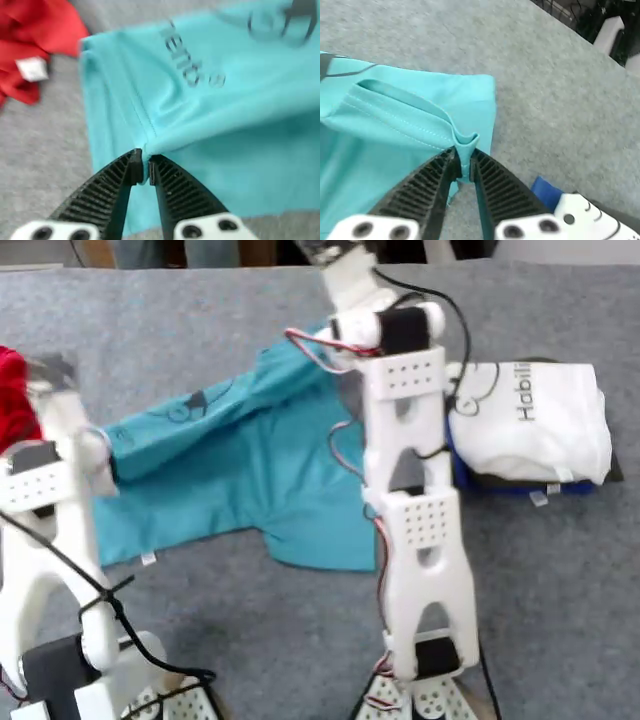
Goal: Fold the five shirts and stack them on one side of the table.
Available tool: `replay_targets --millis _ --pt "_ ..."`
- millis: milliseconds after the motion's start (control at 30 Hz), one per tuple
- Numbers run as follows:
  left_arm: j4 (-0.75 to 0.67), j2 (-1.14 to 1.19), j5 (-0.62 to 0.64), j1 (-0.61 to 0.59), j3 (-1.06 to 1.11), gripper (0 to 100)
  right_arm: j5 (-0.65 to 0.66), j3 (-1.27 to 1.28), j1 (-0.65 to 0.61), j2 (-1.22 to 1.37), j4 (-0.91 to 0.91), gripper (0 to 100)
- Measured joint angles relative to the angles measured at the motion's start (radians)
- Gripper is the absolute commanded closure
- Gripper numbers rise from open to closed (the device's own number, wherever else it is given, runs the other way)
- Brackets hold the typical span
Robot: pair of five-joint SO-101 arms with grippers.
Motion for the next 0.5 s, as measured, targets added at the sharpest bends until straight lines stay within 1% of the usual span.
replay_targets --millis 100,200,367,433,500 --pt "0.0 0.0 -0.031 -0.002 0.094 97 0.0 0.021 0.023 -0.017 0.003 98.4" --pt "0.0 -0.002 -0.037 -0.035 0.115 97 0.026 0.12 0.032 -0.078 0.003 98.4" --pt "0.009 -0.002 -0.091 -0.094 0.11 97 0.101 0.45 -0.02 -0.27 0.003 98.4" --pt "0.009 -0.002 -0.114 -0.118 0.104 97 0.109 0.6 -0.054 -0.348 -0.002 98.4" --pt "0.023 -0.002 -0.143 -0.146 0.087 97 0.109 0.733 -0.058 -0.404 -0.044 98.4"
